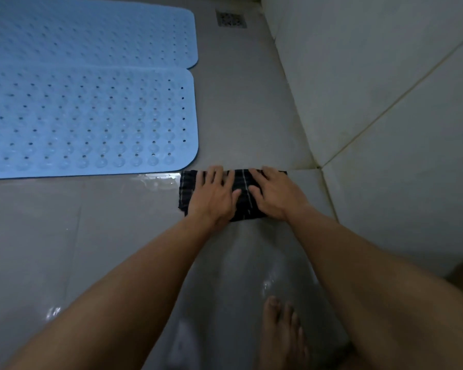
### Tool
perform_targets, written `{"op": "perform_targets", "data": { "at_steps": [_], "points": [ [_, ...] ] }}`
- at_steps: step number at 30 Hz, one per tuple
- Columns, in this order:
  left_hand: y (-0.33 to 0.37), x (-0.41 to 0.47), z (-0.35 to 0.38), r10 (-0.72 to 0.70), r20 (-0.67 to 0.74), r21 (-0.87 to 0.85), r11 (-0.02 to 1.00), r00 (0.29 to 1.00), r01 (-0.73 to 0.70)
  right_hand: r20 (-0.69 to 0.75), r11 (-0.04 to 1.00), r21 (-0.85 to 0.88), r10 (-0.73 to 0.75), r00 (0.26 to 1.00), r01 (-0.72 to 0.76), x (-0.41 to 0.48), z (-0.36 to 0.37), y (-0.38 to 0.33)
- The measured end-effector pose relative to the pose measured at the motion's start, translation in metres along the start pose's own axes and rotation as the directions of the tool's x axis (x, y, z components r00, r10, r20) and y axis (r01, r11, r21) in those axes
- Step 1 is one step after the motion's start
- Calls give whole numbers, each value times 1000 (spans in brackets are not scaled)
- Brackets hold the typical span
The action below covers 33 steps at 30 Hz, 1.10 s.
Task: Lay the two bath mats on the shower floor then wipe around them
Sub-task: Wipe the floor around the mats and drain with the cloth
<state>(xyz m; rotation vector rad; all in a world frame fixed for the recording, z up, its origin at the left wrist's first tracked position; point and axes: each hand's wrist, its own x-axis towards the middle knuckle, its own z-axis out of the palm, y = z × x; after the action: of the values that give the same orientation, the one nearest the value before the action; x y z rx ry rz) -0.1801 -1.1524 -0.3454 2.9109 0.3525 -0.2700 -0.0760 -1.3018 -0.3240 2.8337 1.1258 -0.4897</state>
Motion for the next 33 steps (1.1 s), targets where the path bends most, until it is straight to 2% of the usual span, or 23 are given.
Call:
{"op": "perform_targets", "data": {
  "at_steps": [1,3,5,10,17,23,27,33],
  "points": [
    [-3,-1,11,-12,46,-16,1000,999,13,63,1000,18,2,998,-3,4,7,-1],
    [-10,-8,29,-5,24,-25,1000,1000,5,142,998,47,25,990,-32,6,20,-6],
    [-17,-12,35,1,-36,-8,1000,999,-1,98,998,46,49,994,-53,5,31,-13],
    [-28,-15,33,-4,-34,-3,1000,999,4,36,999,6,34,999,-34,3,40,-25],
    [-74,-33,27,-26,-10,26,999,1000,26,-52,990,-58,-130,990,127,10,44,-58],
    [-120,-49,16,-98,-38,1,995,994,98,-163,985,-22,-172,971,171,24,44,-105],
    [-141,-54,10,-156,-37,42,987,987,157,-168,985,-11,-171,971,172,34,41,-128],
    [-157,-52,8,-138,-44,73,987,989,141,-152,988,-14,-155,976,155,38,41,-137]
  ]
}}
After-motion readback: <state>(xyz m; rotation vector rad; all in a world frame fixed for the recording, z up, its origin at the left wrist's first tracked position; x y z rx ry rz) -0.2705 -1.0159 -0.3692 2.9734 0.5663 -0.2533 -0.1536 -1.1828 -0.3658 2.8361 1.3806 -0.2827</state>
